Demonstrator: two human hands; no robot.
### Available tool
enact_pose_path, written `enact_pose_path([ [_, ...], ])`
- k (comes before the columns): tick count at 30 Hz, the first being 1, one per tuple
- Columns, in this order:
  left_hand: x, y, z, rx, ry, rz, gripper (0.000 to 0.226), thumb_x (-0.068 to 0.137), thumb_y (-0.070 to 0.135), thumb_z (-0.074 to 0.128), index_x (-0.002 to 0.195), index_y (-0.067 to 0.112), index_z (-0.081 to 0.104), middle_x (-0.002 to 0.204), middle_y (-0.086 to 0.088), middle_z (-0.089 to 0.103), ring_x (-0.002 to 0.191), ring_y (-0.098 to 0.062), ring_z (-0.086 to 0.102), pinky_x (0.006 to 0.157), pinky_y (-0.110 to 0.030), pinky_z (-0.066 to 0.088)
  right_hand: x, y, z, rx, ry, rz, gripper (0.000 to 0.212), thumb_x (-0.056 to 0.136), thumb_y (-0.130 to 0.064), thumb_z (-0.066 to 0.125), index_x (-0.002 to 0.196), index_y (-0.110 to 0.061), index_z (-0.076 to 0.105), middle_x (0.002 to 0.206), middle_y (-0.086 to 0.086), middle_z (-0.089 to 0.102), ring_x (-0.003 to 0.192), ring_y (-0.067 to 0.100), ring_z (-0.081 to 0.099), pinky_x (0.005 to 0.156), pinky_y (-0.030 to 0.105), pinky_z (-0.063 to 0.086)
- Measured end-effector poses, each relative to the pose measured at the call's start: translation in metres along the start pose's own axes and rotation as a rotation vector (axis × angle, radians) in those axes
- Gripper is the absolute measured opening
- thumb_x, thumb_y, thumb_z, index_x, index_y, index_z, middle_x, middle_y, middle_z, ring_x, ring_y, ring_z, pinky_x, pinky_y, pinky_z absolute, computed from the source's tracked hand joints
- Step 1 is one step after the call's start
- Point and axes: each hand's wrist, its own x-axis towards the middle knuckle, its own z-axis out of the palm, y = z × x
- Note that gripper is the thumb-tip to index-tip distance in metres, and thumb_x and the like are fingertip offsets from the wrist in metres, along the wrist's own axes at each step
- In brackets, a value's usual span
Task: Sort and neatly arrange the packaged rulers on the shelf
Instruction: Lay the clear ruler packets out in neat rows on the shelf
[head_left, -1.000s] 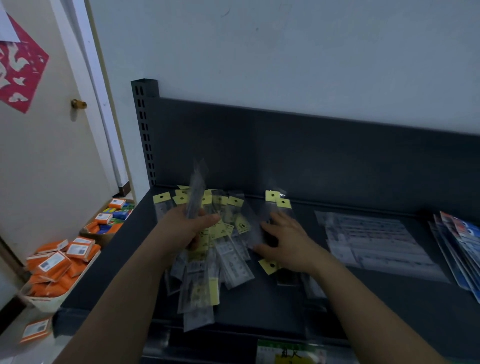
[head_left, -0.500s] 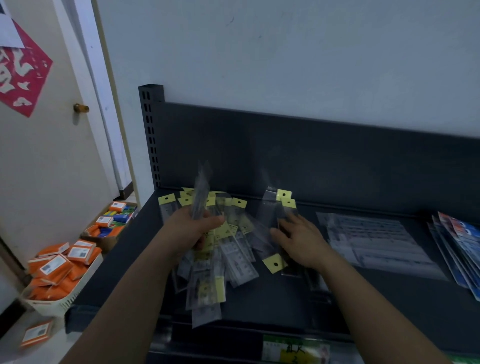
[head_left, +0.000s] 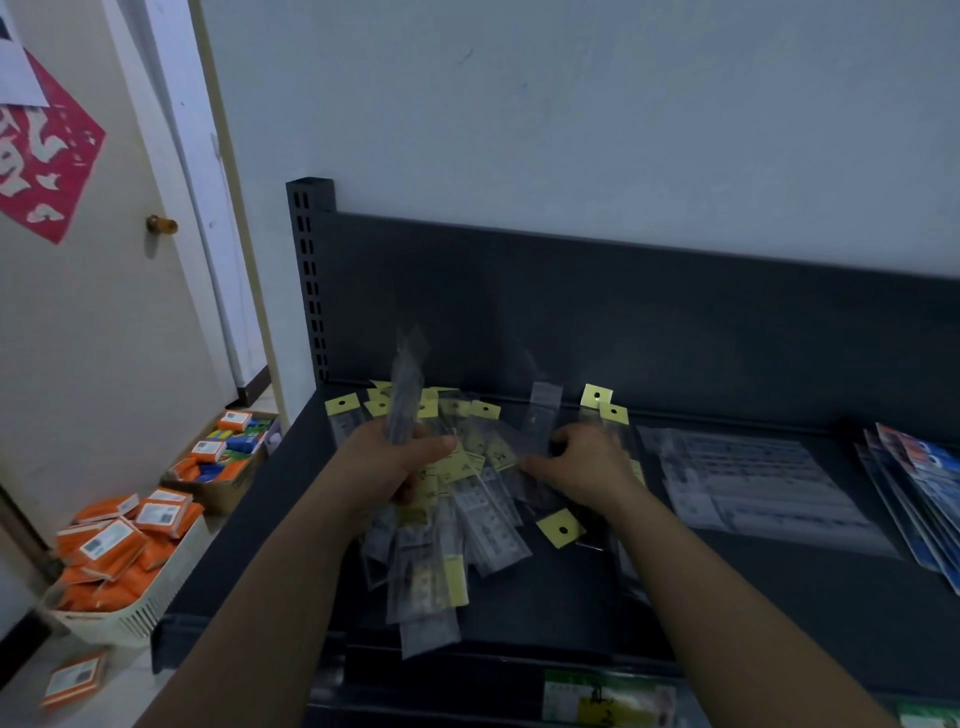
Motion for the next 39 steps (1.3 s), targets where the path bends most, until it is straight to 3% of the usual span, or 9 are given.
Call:
enact_pose_path([
  [5, -0.002, -0.003, -0.006, -0.032, 0.015, -0.031, 0.036, 0.078, 0.027, 0.077, 0.102, 0.007, 0.06, 0.072, -0.007, 0.049, 0.057, -0.015, 0.046, 0.05, -0.025, 0.041, 0.005, -0.011, -0.009, 0.11, -0.034, 0.124, 0.04, 0.068, -0.037, 0.079, 0.047, -0.016, 0.053, 0.058, 0.0, 0.05, 0.061, 0.017, 0.05, 0.052, 0.025, 0.036],
  [10, -0.004, -0.003, -0.007, -0.033, 0.013, -0.048, 0.037, 0.079, 0.027, 0.076, 0.104, 0.005, 0.061, 0.068, -0.005, 0.049, 0.056, -0.015, 0.046, 0.053, -0.026, 0.042, 0.012, -0.03, 0.003, 0.026, -0.039, 0.186, 0.054, 0.063, -0.048, 0.077, 0.095, -0.009, 0.059, 0.113, 0.014, 0.059, 0.103, 0.029, 0.058, 0.072, 0.031, 0.044],
  [17, -0.006, -0.001, -0.007, -0.091, -0.003, -0.078, 0.025, 0.081, 0.021, 0.074, 0.096, 0.007, 0.062, 0.066, -0.003, 0.049, 0.055, -0.015, 0.045, 0.053, -0.027, 0.041, 0.008, -0.044, -0.009, -0.069, -0.08, 0.186, 0.024, 0.072, -0.025, 0.074, 0.072, -0.012, 0.053, 0.075, 0.004, 0.058, 0.067, 0.018, 0.056, 0.053, 0.024, 0.04],
  [22, -0.005, -0.001, -0.008, -0.103, -0.026, -0.078, 0.02, 0.081, 0.021, 0.074, 0.09, 0.007, 0.063, 0.06, 0.001, 0.055, 0.052, -0.012, 0.05, 0.053, -0.026, 0.042, 0.004, -0.047, -0.016, -0.046, -0.119, 0.178, 0.026, 0.075, -0.021, 0.074, 0.083, -0.009, 0.052, 0.076, 0.004, 0.056, 0.067, 0.019, 0.055, 0.062, 0.028, 0.047],
  [26, -0.009, 0.006, -0.01, -0.129, 0.004, -0.074, 0.02, 0.089, 0.027, 0.065, 0.086, 0.009, 0.058, 0.065, -0.002, 0.053, 0.051, -0.012, 0.047, 0.049, -0.026, 0.043, 0.006, -0.037, -0.018, 0.2, -0.142, 0.2, 0.021, 0.082, -0.02, 0.07, 0.086, -0.005, 0.055, 0.073, 0.007, 0.056, 0.062, 0.019, 0.054, 0.048, 0.024, 0.041],
  [29, -0.008, 0.016, -0.007, -0.31, 0.04, -0.095, 0.026, 0.098, 0.031, 0.052, 0.102, 0.005, 0.057, 0.076, -0.008, 0.053, 0.058, -0.015, 0.048, 0.049, -0.025, 0.043, 0.006, -0.027, -0.02, 0.674, -0.116, 0.143, 0.015, 0.09, -0.018, 0.056, 0.08, -0.007, 0.058, 0.077, 0.012, 0.055, 0.069, 0.023, 0.053, 0.061, 0.027, 0.043],
  [32, -0.003, 0.026, 0.005, -0.478, 0.029, -0.118, 0.031, 0.102, 0.03, 0.041, 0.098, 0.003, 0.055, 0.071, -0.008, 0.052, 0.057, -0.017, 0.047, 0.049, -0.027, 0.04, -0.006, -0.031, -0.026, 1.013, -0.217, 0.111, 0.014, 0.093, -0.012, 0.049, 0.088, -0.006, 0.06, 0.079, 0.011, 0.052, 0.072, 0.022, 0.05, 0.066, 0.035, 0.042],
  [36, -0.002, 0.036, 0.028, -0.612, -0.056, -0.116, 0.034, 0.105, 0.026, 0.035, 0.109, 0.0, 0.056, 0.082, -0.012, 0.06, 0.067, -0.023, 0.058, 0.059, -0.03, 0.051, -0.025, -0.044, -0.027, 1.06, -0.372, -0.084, 0.016, 0.095, -0.009, 0.052, 0.096, 0.001, 0.064, 0.08, 0.01, 0.063, 0.072, 0.019, 0.06, 0.066, 0.029, 0.053],
  [39, -0.002, 0.035, 0.034, -0.536, -0.073, -0.081, 0.037, 0.103, 0.028, 0.039, 0.117, 0.001, 0.061, 0.105, -0.021, 0.07, 0.094, -0.037, 0.068, 0.082, -0.049, 0.056, -0.031, -0.047, -0.025, 0.953, -0.257, -0.134, 0.011, 0.088, -0.012, 0.064, 0.096, -0.004, 0.064, 0.08, 0.008, 0.067, 0.065, 0.013, 0.064, 0.061, 0.027, 0.055],
])
